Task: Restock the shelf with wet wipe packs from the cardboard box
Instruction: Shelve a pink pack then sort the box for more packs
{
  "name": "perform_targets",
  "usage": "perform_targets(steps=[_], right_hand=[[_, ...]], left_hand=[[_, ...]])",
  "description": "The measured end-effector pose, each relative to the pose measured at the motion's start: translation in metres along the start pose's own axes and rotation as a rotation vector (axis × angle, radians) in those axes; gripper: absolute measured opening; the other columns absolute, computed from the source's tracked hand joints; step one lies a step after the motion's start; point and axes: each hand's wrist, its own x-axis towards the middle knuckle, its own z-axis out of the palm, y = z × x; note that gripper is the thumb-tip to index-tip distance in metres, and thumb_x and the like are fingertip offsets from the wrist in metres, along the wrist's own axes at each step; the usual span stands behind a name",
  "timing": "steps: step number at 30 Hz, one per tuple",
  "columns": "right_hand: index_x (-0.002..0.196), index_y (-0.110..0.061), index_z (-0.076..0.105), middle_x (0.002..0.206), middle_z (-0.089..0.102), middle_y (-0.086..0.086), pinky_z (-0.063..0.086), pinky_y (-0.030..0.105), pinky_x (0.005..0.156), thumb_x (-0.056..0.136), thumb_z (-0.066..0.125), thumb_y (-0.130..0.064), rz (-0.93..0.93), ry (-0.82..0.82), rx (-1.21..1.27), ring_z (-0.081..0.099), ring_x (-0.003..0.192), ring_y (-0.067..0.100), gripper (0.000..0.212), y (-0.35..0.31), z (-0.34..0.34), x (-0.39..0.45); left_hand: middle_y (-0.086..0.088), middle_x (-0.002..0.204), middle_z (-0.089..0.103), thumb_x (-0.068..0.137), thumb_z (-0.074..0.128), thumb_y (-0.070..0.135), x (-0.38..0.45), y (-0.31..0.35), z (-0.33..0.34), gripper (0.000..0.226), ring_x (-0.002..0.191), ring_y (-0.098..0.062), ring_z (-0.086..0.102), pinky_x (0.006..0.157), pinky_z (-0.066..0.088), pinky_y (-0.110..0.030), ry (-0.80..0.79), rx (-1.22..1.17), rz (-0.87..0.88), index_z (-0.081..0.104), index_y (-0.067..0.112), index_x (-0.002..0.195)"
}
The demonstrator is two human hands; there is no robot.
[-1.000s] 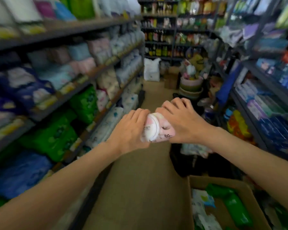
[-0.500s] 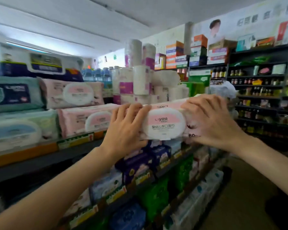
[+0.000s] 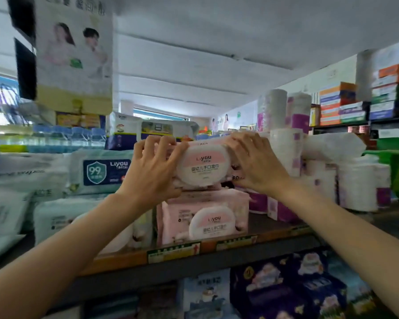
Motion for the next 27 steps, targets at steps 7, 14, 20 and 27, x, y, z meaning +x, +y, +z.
perform_targets(steps=[7, 14, 20, 27], right_hand=[[0.126, -0.021, 0.024, 0.126, 0.025, -0.001, 0.053, 0.036, 0.062, 0.059, 0.06, -0.052, -0.024, -0.081, 0.347, 0.024, 0.118, 0.019, 0.082, 0.008, 0.041, -0.007], [0.145, -0.022, 0.016, 0.148, 0.017, 0.003, 0.039, 0.039, 0.1, 0.071, 0.072, -0.043, 0.063, -0.342, 0.348, 0.012, 0.135, 0.02, 0.095, 0.009, 0.017, -0.012], [0.136, -0.012, 0.038, 0.141, 0.026, 0.012, 0.028, 0.045, 0.112, 0.081, 0.065, -0.038, 0.337, -0.311, 0.244, 0.024, 0.132, 0.03, 0.066, 0.005, -0.053, -0.065], [0.123, -0.016, 0.05, 0.117, 0.044, 0.006, 0.039, 0.034, 0.092, 0.092, 0.053, -0.032, 0.743, -0.933, 0.173, 0.045, 0.112, 0.022, 0.035, -0.005, -0.192, -0.256]], left_hand=[[-0.001, 0.133, 0.032, 0.063, 0.069, 0.059, 0.015, 0.005, 0.003, 0.09, 0.123, -0.028, 0.029, 0.099, 0.034, -0.045, -0.349, -0.017, -0.074, 0.024, 0.033, 0.136], [-0.003, 0.135, 0.033, 0.08, 0.06, 0.045, 0.012, 0.027, -0.016, 0.067, 0.128, -0.024, 0.027, 0.108, 0.023, -0.041, -0.371, -0.219, -0.201, 0.032, 0.024, 0.136], [-0.005, 0.13, 0.038, 0.086, 0.051, 0.03, -0.005, 0.091, -0.039, 0.044, 0.121, -0.024, 0.036, 0.102, 0.029, -0.038, -0.201, -0.492, -0.002, 0.042, 0.017, 0.127], [-0.009, 0.13, 0.038, 0.091, 0.047, 0.03, -0.049, 0.273, -0.069, 0.044, 0.108, -0.032, 0.051, 0.091, 0.038, -0.04, -0.47, -0.828, 0.467, 0.039, 0.012, 0.13]])
